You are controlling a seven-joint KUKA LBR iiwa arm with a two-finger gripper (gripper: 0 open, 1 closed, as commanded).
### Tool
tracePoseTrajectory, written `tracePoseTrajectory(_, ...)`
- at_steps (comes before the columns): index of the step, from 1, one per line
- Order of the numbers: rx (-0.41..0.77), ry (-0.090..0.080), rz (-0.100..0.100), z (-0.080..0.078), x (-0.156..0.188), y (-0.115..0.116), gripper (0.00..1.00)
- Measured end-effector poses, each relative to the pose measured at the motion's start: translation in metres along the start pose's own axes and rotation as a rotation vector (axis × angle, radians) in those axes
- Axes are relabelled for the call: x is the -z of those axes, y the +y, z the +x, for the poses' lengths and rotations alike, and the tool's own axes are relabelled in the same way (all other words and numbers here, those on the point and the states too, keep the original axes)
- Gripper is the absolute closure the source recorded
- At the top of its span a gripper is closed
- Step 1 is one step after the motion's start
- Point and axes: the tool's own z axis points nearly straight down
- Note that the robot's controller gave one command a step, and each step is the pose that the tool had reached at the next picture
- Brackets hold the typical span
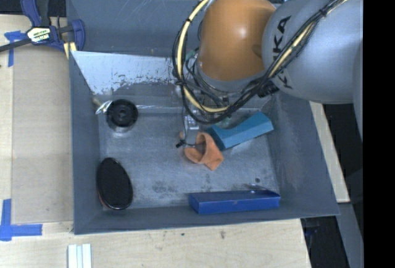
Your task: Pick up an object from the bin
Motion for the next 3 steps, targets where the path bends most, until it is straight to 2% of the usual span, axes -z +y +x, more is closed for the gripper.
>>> tracePoseTrajectory(1,0.122,-0.004,-0.001,-0.012,-0.051,-0.043,0.00)
tracePoseTrajectory(2,0.136,0.002,0.001,-0.013,-0.089,-0.073,0.00)
tracePoseTrajectory(3,0.077,-0.001,0.000,-0.007,-0.126,-0.071,1.00)
